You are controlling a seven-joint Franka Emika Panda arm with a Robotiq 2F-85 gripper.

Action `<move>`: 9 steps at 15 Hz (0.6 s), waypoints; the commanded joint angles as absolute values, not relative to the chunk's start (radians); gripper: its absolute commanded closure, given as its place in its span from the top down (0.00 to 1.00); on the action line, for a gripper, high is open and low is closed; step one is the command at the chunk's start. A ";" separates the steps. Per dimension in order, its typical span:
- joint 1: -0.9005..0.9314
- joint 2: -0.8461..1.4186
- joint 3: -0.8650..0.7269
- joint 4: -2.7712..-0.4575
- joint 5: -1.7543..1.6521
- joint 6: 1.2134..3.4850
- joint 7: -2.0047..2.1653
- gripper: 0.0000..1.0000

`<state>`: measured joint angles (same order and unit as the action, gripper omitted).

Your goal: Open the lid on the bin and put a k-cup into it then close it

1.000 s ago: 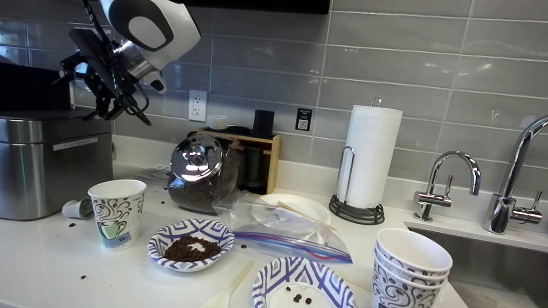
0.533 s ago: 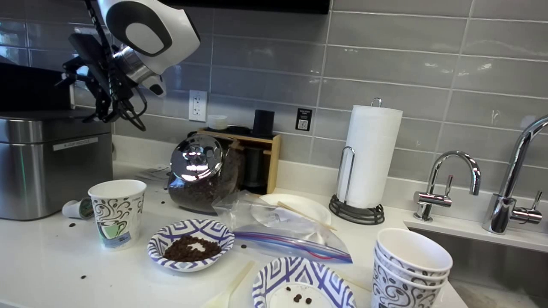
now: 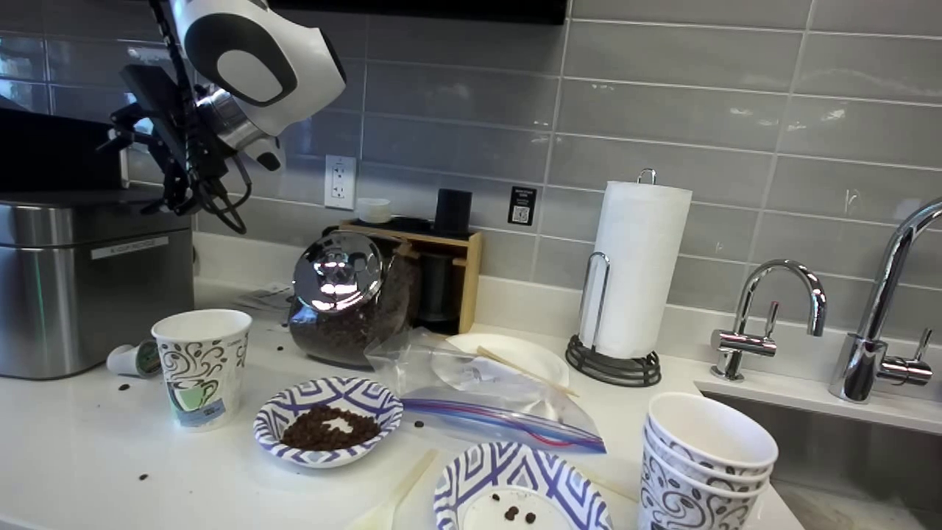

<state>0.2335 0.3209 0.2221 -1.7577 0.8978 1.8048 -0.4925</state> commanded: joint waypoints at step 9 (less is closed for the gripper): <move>0.214 0.347 0.241 -1.755 0.987 1.802 -0.539 1.00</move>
